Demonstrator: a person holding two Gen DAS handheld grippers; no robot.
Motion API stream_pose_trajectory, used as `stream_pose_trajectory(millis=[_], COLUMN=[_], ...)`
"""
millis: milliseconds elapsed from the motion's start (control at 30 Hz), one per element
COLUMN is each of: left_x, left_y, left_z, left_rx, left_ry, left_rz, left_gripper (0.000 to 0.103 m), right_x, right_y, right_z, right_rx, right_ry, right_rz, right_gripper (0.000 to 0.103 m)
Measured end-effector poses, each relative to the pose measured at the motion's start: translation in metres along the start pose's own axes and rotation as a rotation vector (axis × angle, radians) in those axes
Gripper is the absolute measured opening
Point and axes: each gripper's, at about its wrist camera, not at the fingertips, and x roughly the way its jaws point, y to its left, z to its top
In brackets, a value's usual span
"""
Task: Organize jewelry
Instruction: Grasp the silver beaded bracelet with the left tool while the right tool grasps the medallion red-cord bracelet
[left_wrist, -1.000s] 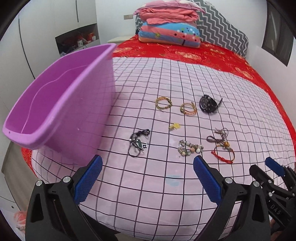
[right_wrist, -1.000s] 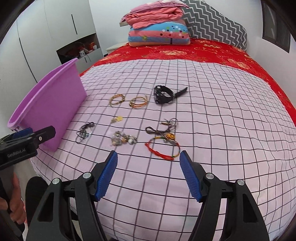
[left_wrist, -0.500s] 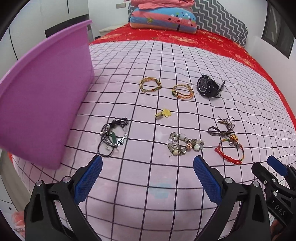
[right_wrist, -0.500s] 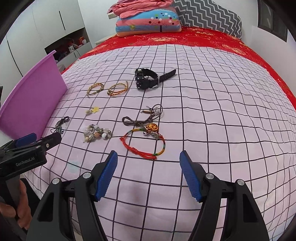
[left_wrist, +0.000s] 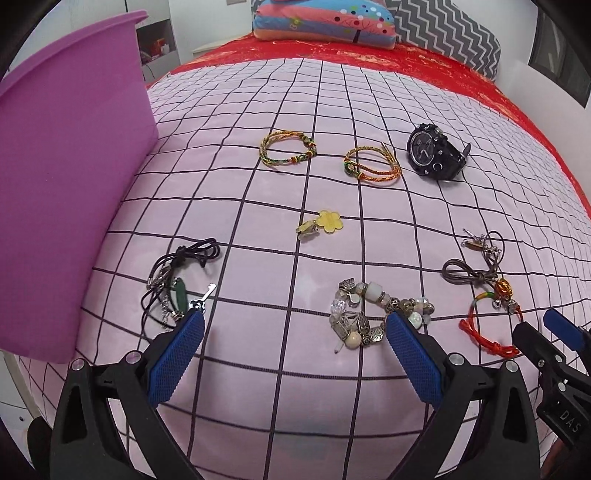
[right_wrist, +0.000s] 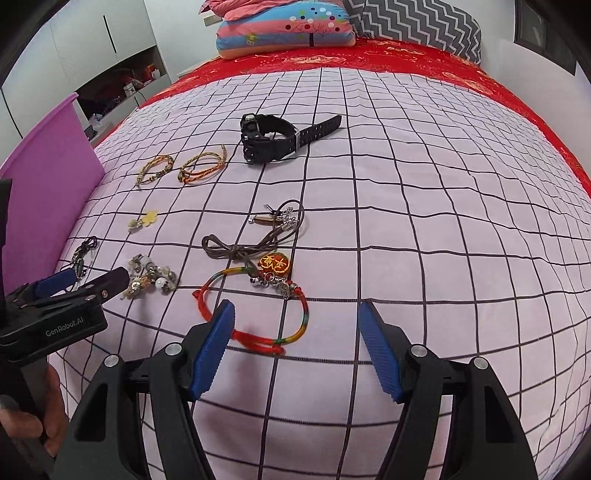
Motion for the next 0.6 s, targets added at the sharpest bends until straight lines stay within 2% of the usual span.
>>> stream_pose_trajectory(millis=[367,600], left_x=[0.02,0.023], left_y=[-0.002,-0.01], left_z=[-0.001,-0.004], left_rx=[-0.002,0.04], left_ry=[0.005,-0.01], left_rz=[0.003,0.018], left_gripper=[0.096,0.095], right_x=[0.022,0.027], right_y=[0.006,0.009], right_z=[0.001,0.0], right_rx=[-0.055,-0.088], right_ry=[0.006,-0.002], right_rz=[-0.032,-0.052], right_gripper=[0.066,0.066])
